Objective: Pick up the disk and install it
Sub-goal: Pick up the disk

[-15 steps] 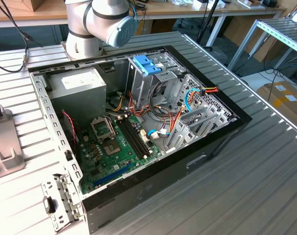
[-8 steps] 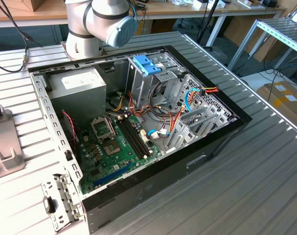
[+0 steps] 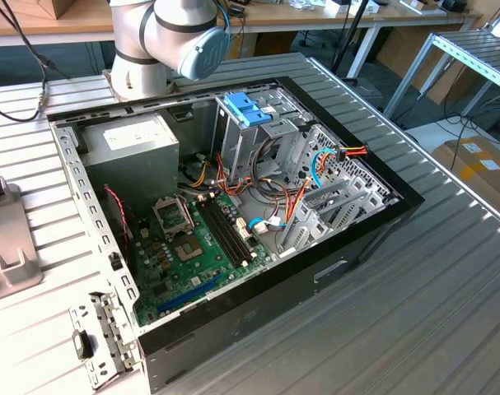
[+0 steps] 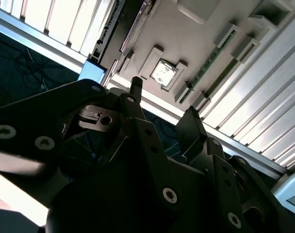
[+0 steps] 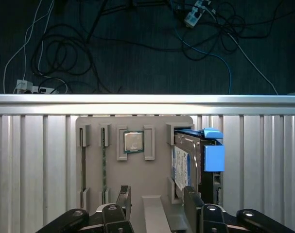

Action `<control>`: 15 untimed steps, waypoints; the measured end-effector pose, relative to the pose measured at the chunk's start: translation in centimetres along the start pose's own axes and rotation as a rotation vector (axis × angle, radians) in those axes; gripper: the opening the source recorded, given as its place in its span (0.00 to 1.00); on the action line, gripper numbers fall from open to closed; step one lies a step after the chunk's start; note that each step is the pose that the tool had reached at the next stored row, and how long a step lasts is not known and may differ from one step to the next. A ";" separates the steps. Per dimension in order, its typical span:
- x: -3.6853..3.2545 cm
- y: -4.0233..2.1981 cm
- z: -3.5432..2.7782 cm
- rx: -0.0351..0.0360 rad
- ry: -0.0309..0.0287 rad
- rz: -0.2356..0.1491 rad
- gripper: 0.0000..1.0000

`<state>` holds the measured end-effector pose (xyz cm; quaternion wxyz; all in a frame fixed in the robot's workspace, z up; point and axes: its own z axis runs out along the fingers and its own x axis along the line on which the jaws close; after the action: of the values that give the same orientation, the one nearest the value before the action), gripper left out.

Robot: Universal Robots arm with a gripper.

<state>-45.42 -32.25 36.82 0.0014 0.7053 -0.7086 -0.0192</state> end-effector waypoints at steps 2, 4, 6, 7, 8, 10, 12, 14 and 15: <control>-0.06 0.00 0.01 0.0000 0.0000 0.000 0.56; -0.15 0.00 0.03 0.0000 0.0000 0.000 0.56; -0.20 0.00 0.03 -0.0001 0.0000 0.000 0.56; -0.25 0.00 0.05 0.0001 0.0000 0.000 0.56; -0.33 0.00 0.05 0.0000 0.0000 0.000 0.56; -0.44 0.01 0.07 0.0000 0.0000 0.000 0.56; -0.51 0.01 0.08 0.0000 0.0000 0.000 0.56; -0.59 0.01 0.08 0.0000 0.0000 0.000 0.56; -0.63 0.01 0.09 0.0000 0.0001 0.000 0.56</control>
<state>-45.43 -31.62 36.75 0.0014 0.7053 -0.7086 -0.0192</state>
